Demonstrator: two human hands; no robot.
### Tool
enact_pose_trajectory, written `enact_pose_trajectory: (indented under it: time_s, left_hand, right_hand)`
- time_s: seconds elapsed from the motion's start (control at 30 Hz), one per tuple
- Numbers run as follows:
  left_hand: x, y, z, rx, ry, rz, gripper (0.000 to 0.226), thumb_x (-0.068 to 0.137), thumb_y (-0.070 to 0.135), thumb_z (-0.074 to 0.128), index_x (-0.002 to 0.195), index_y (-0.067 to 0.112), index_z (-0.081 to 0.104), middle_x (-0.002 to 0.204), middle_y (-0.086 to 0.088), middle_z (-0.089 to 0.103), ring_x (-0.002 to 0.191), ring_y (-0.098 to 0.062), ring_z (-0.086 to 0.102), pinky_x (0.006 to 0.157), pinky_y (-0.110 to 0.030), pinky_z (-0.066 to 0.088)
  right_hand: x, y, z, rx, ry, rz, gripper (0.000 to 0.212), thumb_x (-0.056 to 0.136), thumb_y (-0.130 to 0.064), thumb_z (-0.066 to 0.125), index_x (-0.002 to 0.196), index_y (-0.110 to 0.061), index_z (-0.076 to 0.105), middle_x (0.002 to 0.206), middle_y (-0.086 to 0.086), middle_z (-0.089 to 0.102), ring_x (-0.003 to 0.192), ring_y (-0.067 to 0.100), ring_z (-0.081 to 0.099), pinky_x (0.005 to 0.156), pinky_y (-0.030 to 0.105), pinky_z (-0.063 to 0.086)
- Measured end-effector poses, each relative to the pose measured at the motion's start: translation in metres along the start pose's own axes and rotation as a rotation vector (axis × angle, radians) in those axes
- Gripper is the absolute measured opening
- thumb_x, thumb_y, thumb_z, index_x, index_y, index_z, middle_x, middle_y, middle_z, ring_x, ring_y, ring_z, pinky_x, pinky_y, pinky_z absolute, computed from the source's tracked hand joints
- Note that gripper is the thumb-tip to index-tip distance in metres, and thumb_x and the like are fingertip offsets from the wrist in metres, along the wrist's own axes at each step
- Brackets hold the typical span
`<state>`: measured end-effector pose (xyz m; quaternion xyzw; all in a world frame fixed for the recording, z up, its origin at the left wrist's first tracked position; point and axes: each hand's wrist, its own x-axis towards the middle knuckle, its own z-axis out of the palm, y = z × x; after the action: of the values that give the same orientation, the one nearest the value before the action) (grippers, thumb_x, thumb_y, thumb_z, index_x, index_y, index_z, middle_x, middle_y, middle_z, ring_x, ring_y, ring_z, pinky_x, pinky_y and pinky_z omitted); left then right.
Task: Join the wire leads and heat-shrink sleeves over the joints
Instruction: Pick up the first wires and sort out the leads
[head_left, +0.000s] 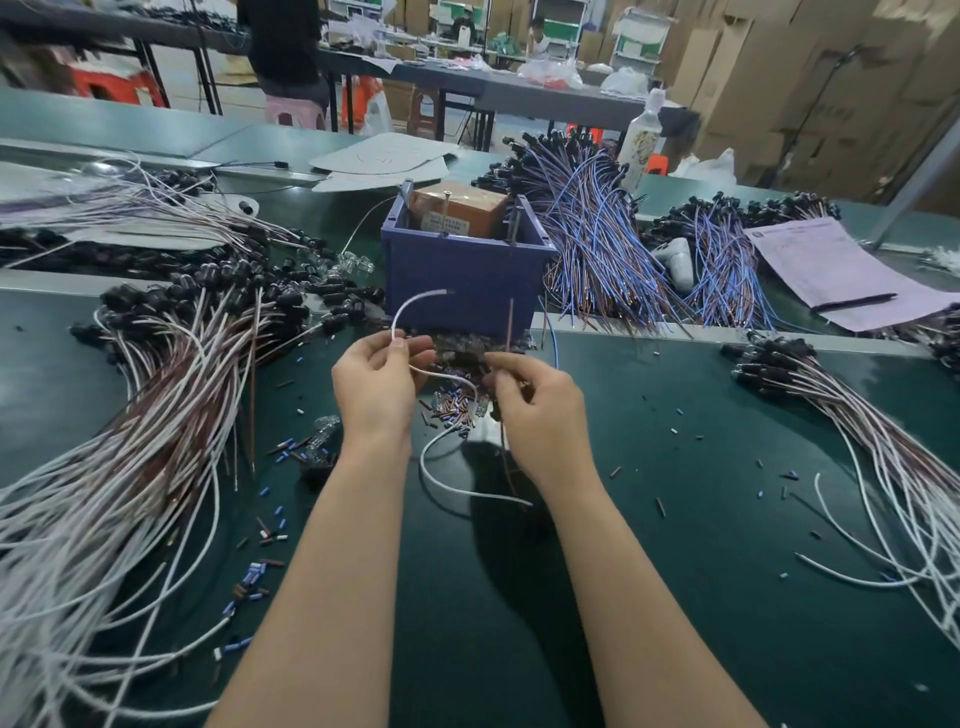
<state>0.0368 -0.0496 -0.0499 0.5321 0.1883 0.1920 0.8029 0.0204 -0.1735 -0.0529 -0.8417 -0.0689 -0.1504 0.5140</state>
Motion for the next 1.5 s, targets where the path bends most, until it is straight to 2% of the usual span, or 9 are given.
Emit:
enact_pose_trajectory:
  time_s: [0.17, 0.27, 0.43, 0.57, 0.77, 1.03, 1.23, 1.37, 1.5]
  left_hand:
    - [-0.002, 0.000, 0.000, -0.056, 0.007, 0.023, 0.018, 0.099, 0.007, 0.045, 0.087, 0.016, 0.055, 0.079, 0.001, 0.069, 0.053, 0.001, 0.064, 0.052, -0.012, 0.049]
    - [-0.003, 0.000, 0.002, -0.069, 0.002, 0.025, 0.016, 0.099, 0.008, 0.047, 0.088, 0.017, 0.055, 0.077, 0.002, 0.070, 0.054, 0.000, 0.065, 0.051, -0.012, 0.049]
    - [-0.005, -0.002, 0.004, -0.053, -0.025, 0.032, 0.015, 0.098, 0.011, 0.048, 0.085, 0.013, 0.055, 0.067, 0.005, 0.070, 0.054, -0.001, 0.066, 0.048, -0.012, 0.047]
    - [-0.004, -0.003, 0.002, -0.011, -0.023, 0.048, 0.016, 0.099, 0.014, 0.047, 0.086, 0.013, 0.056, 0.058, 0.008, 0.069, 0.048, 0.000, 0.061, 0.045, -0.012, 0.045]
    - [0.000, -0.006, 0.016, 0.002, 0.015, 0.054, 0.018, 0.099, 0.012, 0.047, 0.083, 0.015, 0.055, 0.063, 0.004, 0.067, 0.042, 0.002, 0.054, 0.041, -0.012, 0.041]
    - [0.016, -0.007, 0.032, -0.083, 0.006, 0.077, 0.010, 0.099, 0.008, 0.045, 0.099, 0.010, 0.054, 0.063, 0.002, 0.057, 0.040, 0.001, 0.049, 0.048, -0.016, 0.047]
    - [0.022, -0.003, 0.030, -0.052, 0.007, 0.175, 0.012, 0.098, 0.008, 0.045, 0.092, 0.016, 0.052, 0.068, 0.002, 0.063, 0.047, 0.001, 0.056, 0.049, -0.014, 0.047]
    - [0.021, -0.004, 0.030, -0.134, 0.003, 0.191, 0.010, 0.099, 0.007, 0.044, 0.099, 0.011, 0.054, 0.076, 0.001, 0.065, 0.054, 0.001, 0.059, 0.055, -0.014, 0.049]
    - [0.016, -0.006, 0.034, -0.133, -0.009, 0.263, 0.011, 0.099, 0.005, 0.044, 0.106, 0.011, 0.051, 0.085, 0.000, 0.065, 0.058, 0.001, 0.060, 0.059, -0.014, 0.050]
  right_hand:
    - [0.003, 0.001, 0.003, 0.436, 0.056, 0.200, 0.028, 0.094, -0.002, 0.050, 0.115, -0.019, 0.042, 0.071, 0.000, 0.066, 0.048, 0.004, 0.054, 0.052, 0.018, 0.047]
    - [0.009, -0.001, 0.005, 0.562, 0.109, 0.267, 0.013, 0.096, -0.001, 0.048, 0.108, -0.003, 0.052, 0.071, 0.005, 0.064, 0.050, 0.006, 0.060, 0.054, 0.017, 0.052]
    - [0.027, -0.003, 0.006, 0.570, 0.274, 0.193, 0.015, 0.096, -0.011, 0.054, 0.085, -0.020, 0.060, 0.080, -0.002, 0.067, 0.075, 0.009, 0.067, 0.078, 0.024, 0.054]
    - [0.032, 0.004, 0.007, 0.549, 0.174, 0.239, 0.014, 0.096, -0.014, 0.053, 0.087, -0.020, 0.062, 0.072, -0.001, 0.067, 0.054, 0.006, 0.058, 0.059, 0.021, 0.052]
    - [0.042, 0.017, 0.006, 0.597, 0.098, 0.303, 0.020, 0.093, -0.003, 0.055, 0.109, -0.012, 0.047, 0.069, 0.004, 0.066, 0.051, 0.007, 0.055, 0.055, 0.019, 0.049]
    - [0.049, 0.020, 0.018, 0.377, 0.202, 0.111, 0.026, 0.095, -0.011, 0.053, 0.111, -0.031, 0.055, 0.078, 0.007, 0.065, 0.066, 0.013, 0.058, 0.065, 0.031, 0.050]
    - [0.055, 0.013, 0.019, 0.304, 0.233, 0.048, 0.037, 0.096, -0.009, 0.047, 0.129, -0.026, 0.053, 0.081, -0.011, 0.058, 0.061, 0.001, 0.049, 0.068, 0.029, 0.050]
    - [0.052, 0.011, 0.019, 0.273, 0.185, 0.015, 0.041, 0.097, -0.006, 0.047, 0.135, -0.019, 0.051, 0.102, -0.008, 0.060, 0.089, 0.008, 0.056, 0.086, 0.029, 0.051]
    - [0.052, 0.012, 0.018, 0.263, 0.176, 0.019, 0.042, 0.097, -0.007, 0.045, 0.137, -0.020, 0.049, 0.090, -0.011, 0.056, 0.075, 0.004, 0.052, 0.073, 0.023, 0.049]
